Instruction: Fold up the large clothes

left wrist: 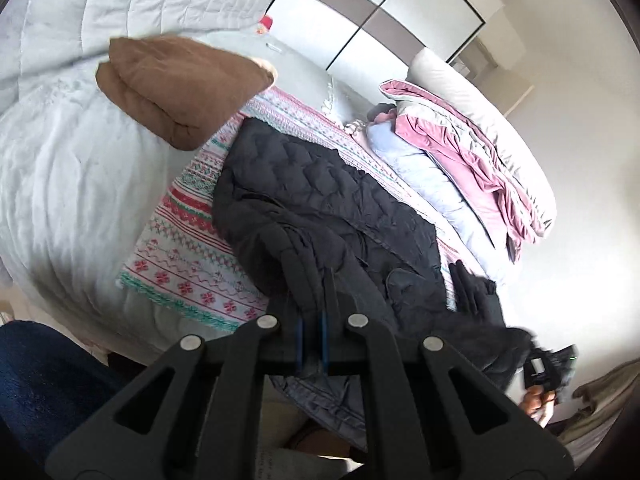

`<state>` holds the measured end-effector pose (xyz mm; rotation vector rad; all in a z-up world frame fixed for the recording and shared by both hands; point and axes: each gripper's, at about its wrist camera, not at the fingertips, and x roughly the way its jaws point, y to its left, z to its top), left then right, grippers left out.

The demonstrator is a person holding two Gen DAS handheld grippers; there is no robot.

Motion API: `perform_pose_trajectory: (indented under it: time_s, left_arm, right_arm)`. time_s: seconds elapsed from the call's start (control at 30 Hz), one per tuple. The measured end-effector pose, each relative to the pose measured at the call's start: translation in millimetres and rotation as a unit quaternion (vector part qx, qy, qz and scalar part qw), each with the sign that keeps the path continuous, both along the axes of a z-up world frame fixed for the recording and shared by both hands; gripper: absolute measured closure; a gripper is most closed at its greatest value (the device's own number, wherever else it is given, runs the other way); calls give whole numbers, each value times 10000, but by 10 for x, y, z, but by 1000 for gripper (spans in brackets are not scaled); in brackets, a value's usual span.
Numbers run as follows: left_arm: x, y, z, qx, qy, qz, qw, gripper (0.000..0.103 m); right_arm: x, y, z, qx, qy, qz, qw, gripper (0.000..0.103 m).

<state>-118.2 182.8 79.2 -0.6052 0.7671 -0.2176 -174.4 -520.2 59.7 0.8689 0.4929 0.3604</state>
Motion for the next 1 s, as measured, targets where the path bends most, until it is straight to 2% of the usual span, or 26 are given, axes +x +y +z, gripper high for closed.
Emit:
perform_pose_trajectory:
  time_s: [0.07,0.2,0.3,0.43,0.53,0.6,0.67,0.73,0.8,0.87,0.93,0.97,1.0]
  left_arm:
    - [63,-14,23,-75,34,-48,10000,96]
    - [259,-2,143,-119,-5,63,9999,96]
    - [586,62,261,-206,19,238,9995,96]
    - [1241,131,434,-413,158,527,9976,96]
    - [1844,149,498,-533,341,856,9943,95]
    - [2333,176,423,-655,542,1118,9901,95]
    - [2780,144,304,-557,565,985,9920,93]
    - [3184,123,55,-429,782,1043,9905,88]
    - [3524,99,-267,-191,1049,1021,9890,85]
    - [3739,78,-633,-91,1277,842,9882,79]
    - [3922,52,-816,170,1769,734,9813,72]
    - [3953,62,-802,250,1701,766,9821,70]
    - [3951,63,-750,398,1508,847,9841,60]
  right_arm:
    - [154,3,-128,179,275,27,9995,100]
    - [241,-33,-54,358,40,-46,9993,101]
    - [491,-101,119,324,-46,-104,9994,101]
    - [1001,-145,405,237,-90,-185,9995,101]
    - [1554,-143,612,210,-87,-292,9993,101]
    - [1925,-163,673,158,-25,-489,9987,101]
    - [2310,-184,661,94,84,-702,9975,101]
    - [2711,-220,548,-29,309,-1057,9939,101]
    - [3143,-245,297,-82,549,-1100,9924,101]
    - [3550,-192,-56,-453,1154,-1097,9862,99]
    - [3853,-143,-361,-724,1822,-889,9766,95]
    - [3976,-155,-466,-759,2036,-806,9728,91]
    - [4023,-185,-506,-773,2059,-820,9721,82]
